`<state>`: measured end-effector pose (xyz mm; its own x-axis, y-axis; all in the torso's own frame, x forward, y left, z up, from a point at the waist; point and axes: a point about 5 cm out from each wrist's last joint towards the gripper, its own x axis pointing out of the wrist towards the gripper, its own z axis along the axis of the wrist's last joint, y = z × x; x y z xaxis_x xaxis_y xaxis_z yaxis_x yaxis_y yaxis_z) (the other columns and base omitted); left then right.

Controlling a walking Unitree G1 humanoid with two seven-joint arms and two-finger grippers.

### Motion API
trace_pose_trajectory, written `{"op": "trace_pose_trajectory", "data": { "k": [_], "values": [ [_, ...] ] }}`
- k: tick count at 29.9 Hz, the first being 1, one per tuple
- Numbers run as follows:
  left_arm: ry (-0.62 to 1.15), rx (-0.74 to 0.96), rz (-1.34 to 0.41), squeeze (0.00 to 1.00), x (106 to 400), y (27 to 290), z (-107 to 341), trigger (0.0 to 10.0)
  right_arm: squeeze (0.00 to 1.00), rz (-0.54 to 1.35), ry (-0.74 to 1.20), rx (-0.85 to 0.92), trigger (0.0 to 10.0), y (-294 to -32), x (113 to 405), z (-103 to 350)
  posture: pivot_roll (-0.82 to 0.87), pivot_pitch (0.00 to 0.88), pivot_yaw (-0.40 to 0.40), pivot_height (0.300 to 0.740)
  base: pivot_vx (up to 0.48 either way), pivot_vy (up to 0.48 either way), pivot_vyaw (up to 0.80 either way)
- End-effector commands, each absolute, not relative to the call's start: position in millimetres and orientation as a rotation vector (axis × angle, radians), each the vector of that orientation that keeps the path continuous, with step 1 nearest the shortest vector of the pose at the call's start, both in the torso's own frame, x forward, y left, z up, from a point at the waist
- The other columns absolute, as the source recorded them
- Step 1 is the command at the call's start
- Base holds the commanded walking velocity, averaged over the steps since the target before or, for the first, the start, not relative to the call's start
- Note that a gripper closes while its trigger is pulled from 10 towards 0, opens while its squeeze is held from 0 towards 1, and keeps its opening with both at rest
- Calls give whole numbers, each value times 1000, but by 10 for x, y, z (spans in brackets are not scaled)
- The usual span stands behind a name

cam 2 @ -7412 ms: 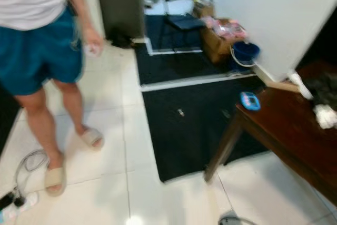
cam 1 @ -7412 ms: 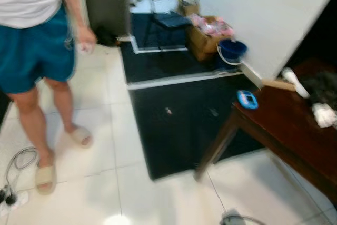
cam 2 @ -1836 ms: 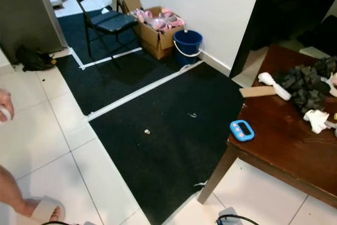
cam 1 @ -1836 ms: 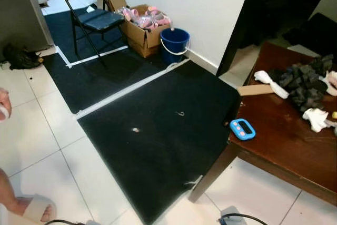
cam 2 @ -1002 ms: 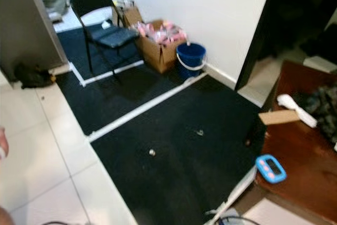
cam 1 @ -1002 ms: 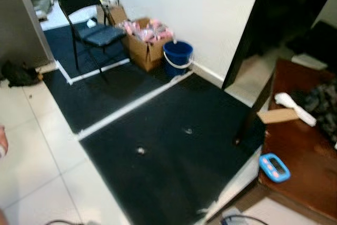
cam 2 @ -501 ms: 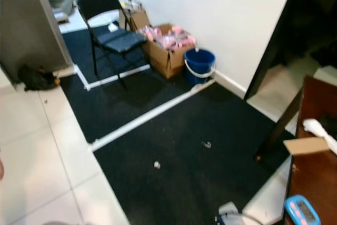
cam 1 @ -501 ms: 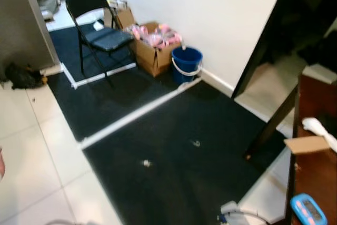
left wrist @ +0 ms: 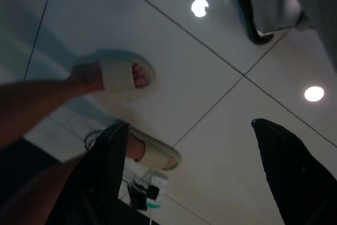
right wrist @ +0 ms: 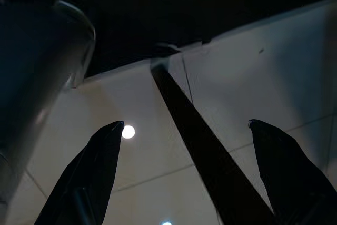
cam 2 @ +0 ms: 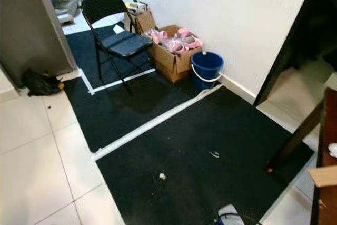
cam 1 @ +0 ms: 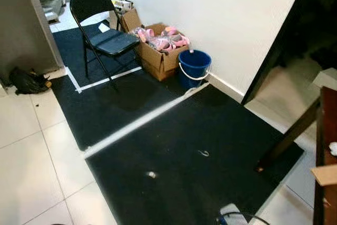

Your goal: Picking trash to rubbish bin

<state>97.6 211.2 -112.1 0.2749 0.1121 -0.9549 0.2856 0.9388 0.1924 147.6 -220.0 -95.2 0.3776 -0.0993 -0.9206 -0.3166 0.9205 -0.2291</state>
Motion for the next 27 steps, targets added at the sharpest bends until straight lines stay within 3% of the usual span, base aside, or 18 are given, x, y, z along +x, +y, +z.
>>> {"op": "trace_pose_trajectory", "data": {
  "k": [1, 5, 27],
  "values": [
    [1304, 336, -134, 0, 952, 2053, -1137, 10000, 0, 139, 1210, -379, 10000, -2193, 1397, -983, 56, 89, -53, 740, 315, 0, 0],
    [1303, 337, -134, 0, 963, 2058, -1134, 10000, 0, 136, 1215, -367, 10000, -2175, 1397, -987, 58, 87, -52, 740, 317, 0, 0],
    [1289, 346, -140, 0, 1037, 2063, -1115, 10000, 0, 145, 1219, -345, 10000, -2139, 1412, -988, 54, 73, -45, 740, 353, 0, -794]
  ]
}}
